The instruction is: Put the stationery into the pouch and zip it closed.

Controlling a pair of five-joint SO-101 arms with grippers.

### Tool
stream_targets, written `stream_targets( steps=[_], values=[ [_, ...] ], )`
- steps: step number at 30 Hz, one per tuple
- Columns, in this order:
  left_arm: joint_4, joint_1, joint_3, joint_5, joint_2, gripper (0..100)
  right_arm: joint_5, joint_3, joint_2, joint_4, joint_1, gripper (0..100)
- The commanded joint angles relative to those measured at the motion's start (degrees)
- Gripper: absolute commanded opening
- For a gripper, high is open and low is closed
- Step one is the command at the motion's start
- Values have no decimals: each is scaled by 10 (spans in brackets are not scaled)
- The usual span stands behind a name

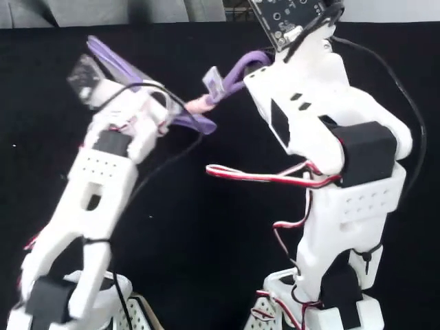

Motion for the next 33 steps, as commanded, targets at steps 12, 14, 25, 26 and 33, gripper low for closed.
stream_targets(
  steps=[12, 14, 25, 26, 33],
  values=[
    [125, -29, -165, 9, -144, 28, -8, 95, -22, 47, 60, 11],
    [122, -32, -165, 10, -143, 28, -8, 122, -36, 37, 76, 11],
    [124, -75, -167, 10, -143, 28, 1, 367, -152, -98, 161, 11],
    [124, -75, -166, 10, -143, 28, 12, 386, -163, -102, 168, 11],
    [123, -88, -167, 10, -142, 28, 40, 502, -211, -131, 235, 11]
  ],
)
